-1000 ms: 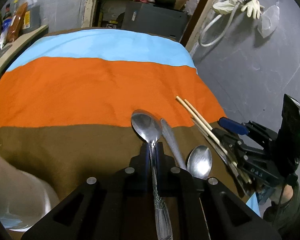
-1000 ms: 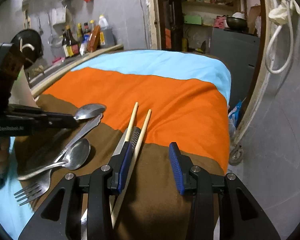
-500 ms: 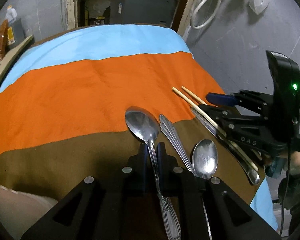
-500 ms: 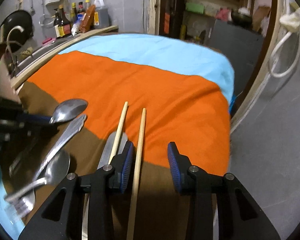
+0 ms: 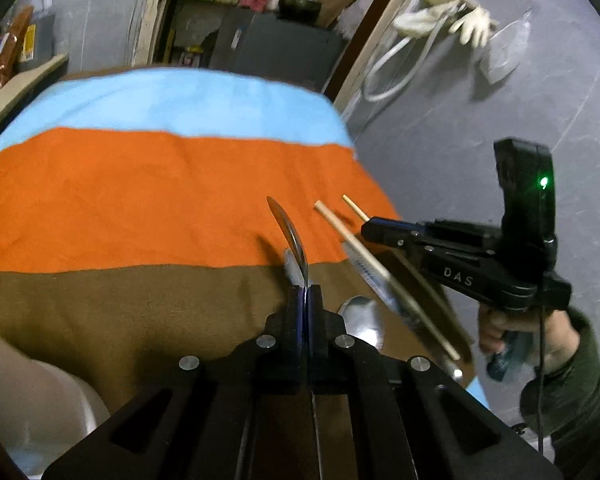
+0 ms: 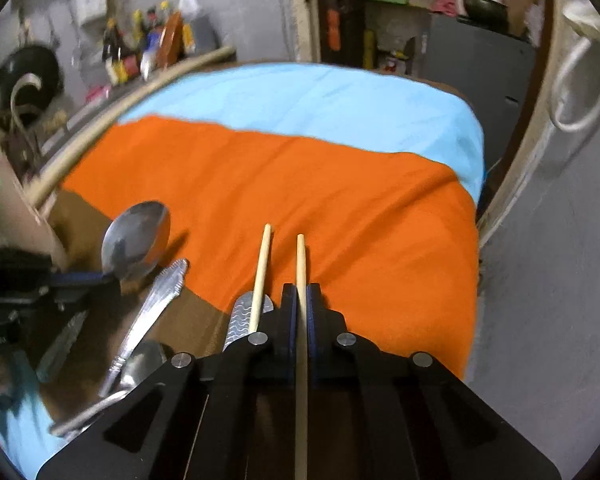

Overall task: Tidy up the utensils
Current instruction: 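Lift the spoon and chopstick and carry both over the white caddy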

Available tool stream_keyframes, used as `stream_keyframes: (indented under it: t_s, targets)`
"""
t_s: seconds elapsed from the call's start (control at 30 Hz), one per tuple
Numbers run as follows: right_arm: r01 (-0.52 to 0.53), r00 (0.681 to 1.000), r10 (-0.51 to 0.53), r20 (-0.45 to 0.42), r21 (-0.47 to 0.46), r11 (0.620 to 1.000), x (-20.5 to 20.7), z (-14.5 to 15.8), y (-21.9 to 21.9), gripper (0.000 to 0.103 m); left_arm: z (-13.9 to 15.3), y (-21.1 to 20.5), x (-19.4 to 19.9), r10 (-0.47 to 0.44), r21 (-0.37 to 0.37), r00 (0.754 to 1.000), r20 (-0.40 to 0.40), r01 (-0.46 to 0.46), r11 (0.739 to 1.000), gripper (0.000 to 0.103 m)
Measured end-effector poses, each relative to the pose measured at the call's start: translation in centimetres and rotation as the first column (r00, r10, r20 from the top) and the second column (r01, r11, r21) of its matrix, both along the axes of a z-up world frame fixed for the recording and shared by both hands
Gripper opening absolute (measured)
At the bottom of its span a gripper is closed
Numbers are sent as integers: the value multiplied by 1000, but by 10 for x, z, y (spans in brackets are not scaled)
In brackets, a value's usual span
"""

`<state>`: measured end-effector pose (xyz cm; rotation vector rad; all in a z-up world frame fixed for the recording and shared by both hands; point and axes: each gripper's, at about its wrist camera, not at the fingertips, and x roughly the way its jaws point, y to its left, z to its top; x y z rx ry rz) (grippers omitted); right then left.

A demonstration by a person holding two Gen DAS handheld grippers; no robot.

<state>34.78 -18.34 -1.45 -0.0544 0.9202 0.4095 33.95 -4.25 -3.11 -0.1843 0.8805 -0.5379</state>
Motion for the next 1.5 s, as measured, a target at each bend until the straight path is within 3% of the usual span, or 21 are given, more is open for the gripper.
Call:
stream_keyframes:
  t_s: [0.13, 0.33, 0.47, 0.7, 0.93, 1.13, 1.3, 1.5]
  targets:
    - [35, 990, -45, 133, 79, 996, -27, 23, -8, 3, 22, 8, -23, 4, -57, 994, 112, 2, 998, 0]
    - [12, 943, -98, 319, 261, 965, -67, 59, -6, 3, 53, 26, -54, 70, -155, 959, 275, -27, 988, 0]
    - [-58, 891, -100, 443, 329, 942, -86, 82, 11, 3, 77, 35, -74, 109, -168, 913, 394, -45, 985, 0]
    - [-186, 793, -92, 603, 382, 905, -103, 123, 49, 3, 113, 62, -100, 164, -166, 848, 504, -91, 982, 0]
    - [-306, 739, -70, 670, 427, 851, -104, 152, 99, 3, 140, 122, -120, 274, -212, 767, 580, -183, 960, 0]
    - [-395, 703, -103, 704, 506, 767, -98, 162, 144, 3, 147, 191, -120, 427, -302, 686, 590, -303, 904, 0]
    - [-400, 670, -183, 719, 558, 727, -92, 157, 172, 3, 137, 235, -117, 530, -382, 597, 602, -367, 848, 0]
    - [-342, 643, -274, 716, 588, 733, -87, 141, 186, 3, 123, 256, -115, 577, -398, 523, 627, -421, 815, 0]
